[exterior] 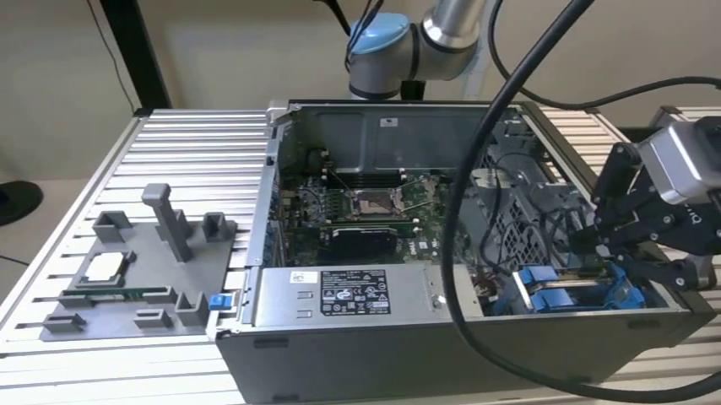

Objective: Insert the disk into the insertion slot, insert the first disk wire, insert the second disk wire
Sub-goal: 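Insert the second disk wire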

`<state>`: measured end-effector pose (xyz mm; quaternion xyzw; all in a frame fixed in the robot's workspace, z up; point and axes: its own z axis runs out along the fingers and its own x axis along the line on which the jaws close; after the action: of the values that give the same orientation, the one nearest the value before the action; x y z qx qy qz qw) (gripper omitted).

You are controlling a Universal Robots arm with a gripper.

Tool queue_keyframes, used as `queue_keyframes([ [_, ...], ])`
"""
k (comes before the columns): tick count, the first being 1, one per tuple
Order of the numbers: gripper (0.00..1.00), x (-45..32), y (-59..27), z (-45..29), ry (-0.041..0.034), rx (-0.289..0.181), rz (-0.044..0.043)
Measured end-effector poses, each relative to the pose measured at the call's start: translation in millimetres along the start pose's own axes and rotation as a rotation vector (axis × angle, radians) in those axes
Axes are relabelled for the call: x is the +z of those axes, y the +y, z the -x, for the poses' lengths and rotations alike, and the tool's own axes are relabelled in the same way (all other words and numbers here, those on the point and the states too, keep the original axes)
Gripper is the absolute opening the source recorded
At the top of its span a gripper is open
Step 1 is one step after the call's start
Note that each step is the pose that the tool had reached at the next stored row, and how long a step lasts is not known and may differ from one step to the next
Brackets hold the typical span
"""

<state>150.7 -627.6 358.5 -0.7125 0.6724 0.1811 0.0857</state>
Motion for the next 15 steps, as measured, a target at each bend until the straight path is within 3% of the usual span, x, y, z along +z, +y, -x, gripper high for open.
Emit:
queue_keyframes([
  [4,0.00,0.6,3.5,0.1,0.0393,-0.008,-0.0249],
  [6,0.00,1.5,6.4,0.0,0.0480,-0.014,-0.0426],
  [9,0.00,4.4,15.5,0.1,0.0539,-0.027,-0.0776],
  [12,0.00,7.0,24.0,0.0,0.0625,-0.037,-0.1072],
  [15,0.00,8.7,28.2,1.1,0.0881,-0.044,-0.1312],
])
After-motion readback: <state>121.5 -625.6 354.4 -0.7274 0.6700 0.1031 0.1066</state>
